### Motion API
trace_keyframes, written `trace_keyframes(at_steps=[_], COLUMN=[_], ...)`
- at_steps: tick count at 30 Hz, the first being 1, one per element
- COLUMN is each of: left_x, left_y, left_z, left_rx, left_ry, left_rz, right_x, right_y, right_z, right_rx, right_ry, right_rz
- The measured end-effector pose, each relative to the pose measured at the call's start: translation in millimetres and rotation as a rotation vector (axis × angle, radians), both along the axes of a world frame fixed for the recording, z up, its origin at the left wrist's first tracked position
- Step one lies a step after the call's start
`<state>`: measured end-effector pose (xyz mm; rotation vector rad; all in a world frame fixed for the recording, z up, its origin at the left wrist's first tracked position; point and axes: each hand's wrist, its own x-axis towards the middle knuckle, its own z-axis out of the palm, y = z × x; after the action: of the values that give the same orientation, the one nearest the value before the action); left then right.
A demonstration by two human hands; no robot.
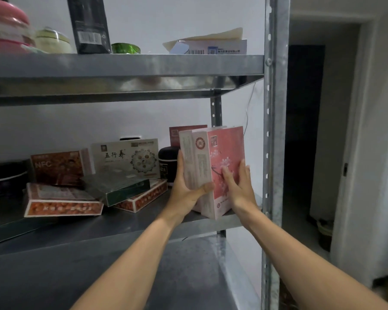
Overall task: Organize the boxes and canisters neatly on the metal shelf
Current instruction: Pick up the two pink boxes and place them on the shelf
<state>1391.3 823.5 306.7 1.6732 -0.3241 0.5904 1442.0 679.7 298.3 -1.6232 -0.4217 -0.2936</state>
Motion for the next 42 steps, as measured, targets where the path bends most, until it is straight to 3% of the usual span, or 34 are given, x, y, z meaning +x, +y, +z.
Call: trace_keyframes(at_steps=[10, 15, 28, 32, 35, 39, 42], left_x=[19, 15, -5, -15, -25, -41, -54], left_y=[-15, -19, -24, -5, 12, 33, 50], left_z=[-1, 1, 6, 5, 7, 15, 20], left_rx=[0.034, 0.055, 0.129, 0.261, 0.338, 0.407, 0.467], left_ry=[0.075, 0.092, 0.191, 0.286, 0.322, 0.326, 0.315], left_rz=[-0.055, -0.038, 0.16, 0.223, 0.299, 0.38, 0.415], right_x=[0, -4, -18, -30, -45, -67, -77], right_y=[-9, -11, -14, -15, -10, 10, 26], right_z=[-3, -10, -17, -27, -28, -19, -8], right_rx=[0.044, -0.008, -0.032, -0.064, -0.185, -0.288, -0.412], right_ry=[-0.012, -0.008, 0.105, 0.02, -0.212, -0.423, -0.399], right_rz=[-0.142, -0.113, -0.057, -0.243, -0.453, -0.468, -0.363])
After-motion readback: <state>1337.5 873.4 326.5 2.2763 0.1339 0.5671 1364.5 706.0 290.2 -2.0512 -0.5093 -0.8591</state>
